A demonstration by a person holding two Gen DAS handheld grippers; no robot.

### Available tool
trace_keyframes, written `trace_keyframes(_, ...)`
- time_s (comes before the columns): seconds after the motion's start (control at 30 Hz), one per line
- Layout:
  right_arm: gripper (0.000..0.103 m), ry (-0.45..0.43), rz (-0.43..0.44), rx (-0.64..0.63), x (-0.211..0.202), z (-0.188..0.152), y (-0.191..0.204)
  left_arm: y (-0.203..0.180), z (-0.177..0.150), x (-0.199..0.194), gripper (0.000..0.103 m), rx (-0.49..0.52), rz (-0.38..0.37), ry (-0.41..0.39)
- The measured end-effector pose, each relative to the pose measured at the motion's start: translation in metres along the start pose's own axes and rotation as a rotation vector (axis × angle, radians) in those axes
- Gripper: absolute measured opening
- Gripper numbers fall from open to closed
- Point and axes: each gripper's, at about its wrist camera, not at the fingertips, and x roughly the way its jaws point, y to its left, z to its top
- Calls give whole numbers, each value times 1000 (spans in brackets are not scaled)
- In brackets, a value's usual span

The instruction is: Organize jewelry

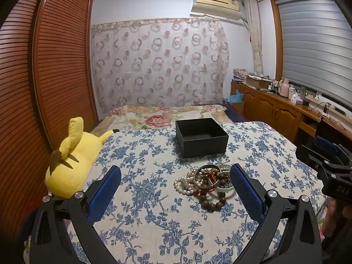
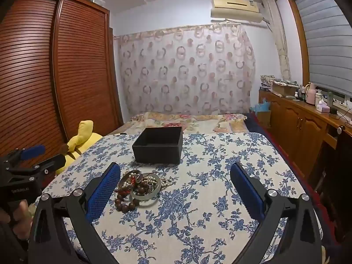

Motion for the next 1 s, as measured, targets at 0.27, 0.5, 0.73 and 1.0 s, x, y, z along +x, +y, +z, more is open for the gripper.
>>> trace_keyframes(0.27, 101, 3, 0, 0, 1, 0, 0, 1, 3, -2, 95, -1, -3, -3)
trace_keyframes(0.5, 101, 4, 0, 0, 1, 0, 0, -2, 5, -3, 95, 0, -2, -7)
trace_keyframes(0.73, 101, 5, 1, 0, 1, 0, 0, -4, 5, -2, 95, 1, -3, -8)
trace_keyframes(1.0, 101, 5, 0, 0, 0, 0, 1, -4, 4, -3, 95, 0, -3, -10)
